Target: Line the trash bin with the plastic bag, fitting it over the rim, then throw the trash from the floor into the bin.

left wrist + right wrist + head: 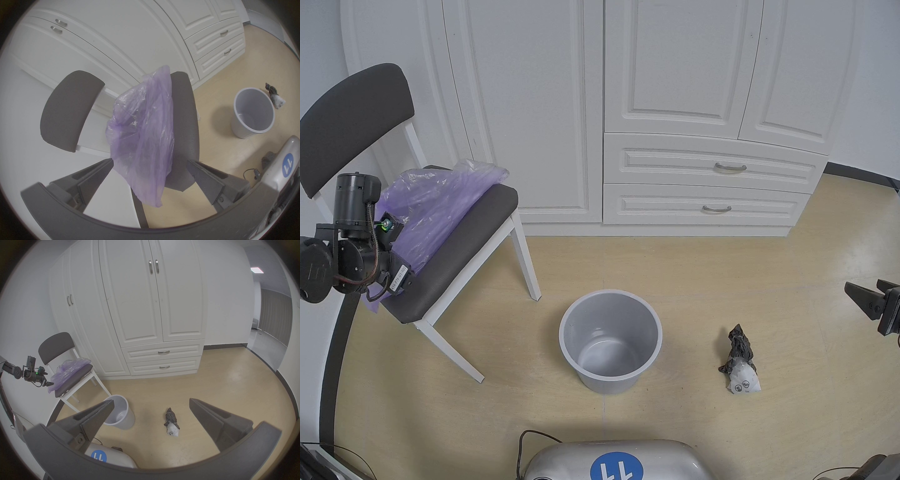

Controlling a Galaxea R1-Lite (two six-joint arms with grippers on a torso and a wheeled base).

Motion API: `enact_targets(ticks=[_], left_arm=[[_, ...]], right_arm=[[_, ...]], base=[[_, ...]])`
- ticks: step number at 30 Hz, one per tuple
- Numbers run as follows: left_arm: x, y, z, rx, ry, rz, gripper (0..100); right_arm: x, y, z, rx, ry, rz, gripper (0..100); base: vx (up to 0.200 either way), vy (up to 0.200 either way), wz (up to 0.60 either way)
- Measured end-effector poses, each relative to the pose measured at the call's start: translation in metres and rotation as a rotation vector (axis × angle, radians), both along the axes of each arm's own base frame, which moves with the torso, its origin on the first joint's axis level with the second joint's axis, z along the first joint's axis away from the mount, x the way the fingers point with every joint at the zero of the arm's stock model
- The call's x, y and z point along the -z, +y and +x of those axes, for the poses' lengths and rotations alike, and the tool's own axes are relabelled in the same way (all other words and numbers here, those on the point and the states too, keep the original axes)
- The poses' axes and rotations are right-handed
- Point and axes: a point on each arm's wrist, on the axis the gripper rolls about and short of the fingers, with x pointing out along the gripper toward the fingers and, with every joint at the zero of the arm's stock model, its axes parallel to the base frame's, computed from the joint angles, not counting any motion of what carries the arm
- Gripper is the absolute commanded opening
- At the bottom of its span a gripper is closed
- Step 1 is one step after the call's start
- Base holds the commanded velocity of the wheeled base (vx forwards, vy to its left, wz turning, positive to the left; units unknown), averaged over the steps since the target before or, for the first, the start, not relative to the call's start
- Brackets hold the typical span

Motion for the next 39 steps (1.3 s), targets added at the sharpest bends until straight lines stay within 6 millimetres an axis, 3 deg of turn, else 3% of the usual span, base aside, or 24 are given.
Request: enact_targets(ticks=[25,34,39], left_arm=[[0.025,0.018,0.056,-0.125,0.065,0.064,100],[0.024,0.02,0.069,-0.173,0.004,0.084,100],[0.009,0.022,0.064,-0.183,-0.07,0.081,100]], right_arm=[[-0.005,0.0,0.0,-0.008,-0.026,0.01,100],[-0.007,0.0,-0.002,-0.016,-0.041,0.015,100],[-0.007,0.001,-0.003,-0.029,-0.045,0.018,100]], base=[[0.0,0.0,0.0],[0.0,0.0,0.0],[0.0,0.0,0.0]])
